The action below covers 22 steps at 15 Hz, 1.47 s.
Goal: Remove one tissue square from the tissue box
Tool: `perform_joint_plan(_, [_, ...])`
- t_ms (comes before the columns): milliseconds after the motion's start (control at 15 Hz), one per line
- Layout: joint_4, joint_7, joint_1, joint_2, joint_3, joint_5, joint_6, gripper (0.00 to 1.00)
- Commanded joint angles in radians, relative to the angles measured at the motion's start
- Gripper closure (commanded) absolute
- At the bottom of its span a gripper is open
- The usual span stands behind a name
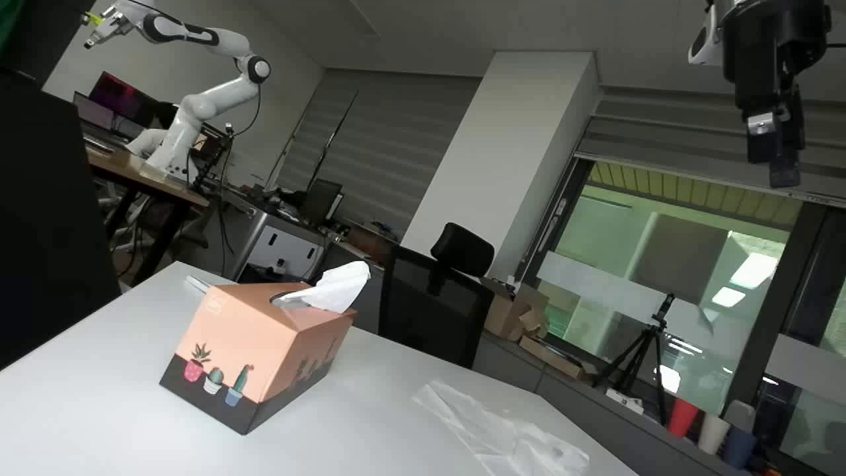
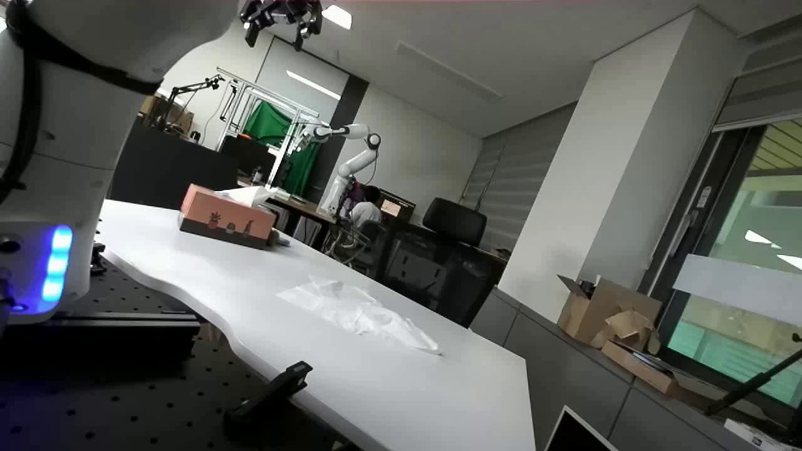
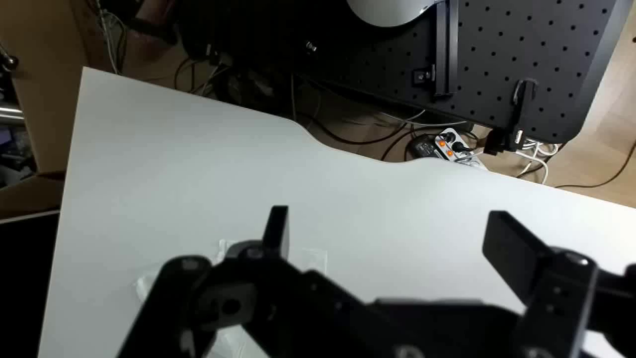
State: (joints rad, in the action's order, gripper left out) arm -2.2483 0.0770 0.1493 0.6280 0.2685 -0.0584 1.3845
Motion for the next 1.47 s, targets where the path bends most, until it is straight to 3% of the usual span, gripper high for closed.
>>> perform_joint_plan(0, [0.003, 0.009, 0.019, -0.005, -0.013, -0.006, -0.002, 0.00])
perform_joint_plan(667, [0.003, 0.009, 0.019, -0.005, -0.013, -0.006, -0.002, 0.00])
perform_joint_plan(933, [-0.084, 0.114, -0.020, 0.004, -0.031, -0.009, 0.301, 0.00])
perform_joint_plan(1400, [-0.155, 0.156, -0.079, -0.233, -0.111, 0.084, 0.877, 0.00])
